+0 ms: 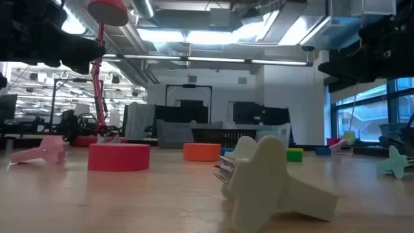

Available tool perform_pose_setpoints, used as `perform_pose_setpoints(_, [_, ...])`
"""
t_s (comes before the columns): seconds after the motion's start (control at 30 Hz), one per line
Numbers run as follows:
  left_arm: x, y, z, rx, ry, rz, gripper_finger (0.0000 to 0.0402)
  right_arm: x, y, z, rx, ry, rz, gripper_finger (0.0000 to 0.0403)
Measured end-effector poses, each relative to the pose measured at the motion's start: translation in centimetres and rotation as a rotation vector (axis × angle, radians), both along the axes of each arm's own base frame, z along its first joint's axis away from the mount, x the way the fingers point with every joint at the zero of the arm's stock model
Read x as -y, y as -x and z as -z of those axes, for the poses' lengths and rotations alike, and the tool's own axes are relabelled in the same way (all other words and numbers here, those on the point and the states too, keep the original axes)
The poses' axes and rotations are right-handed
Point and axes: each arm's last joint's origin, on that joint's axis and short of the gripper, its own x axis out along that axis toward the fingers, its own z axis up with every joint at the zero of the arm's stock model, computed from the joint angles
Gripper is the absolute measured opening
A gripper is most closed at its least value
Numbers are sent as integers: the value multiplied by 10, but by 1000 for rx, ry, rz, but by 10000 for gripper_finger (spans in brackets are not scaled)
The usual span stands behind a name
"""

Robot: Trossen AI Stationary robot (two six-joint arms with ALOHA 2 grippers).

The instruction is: Pick and place Stapler, Stapler remover, tape

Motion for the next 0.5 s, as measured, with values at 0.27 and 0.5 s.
perform_pose_setpoints(0.27, [0,0,0,0,0,0,125,0,0,0,0,0,0,33])
perform_pose_setpoints(0.5, [0,0,0,0,0,0,121,0,0,0,0,0,1,33])
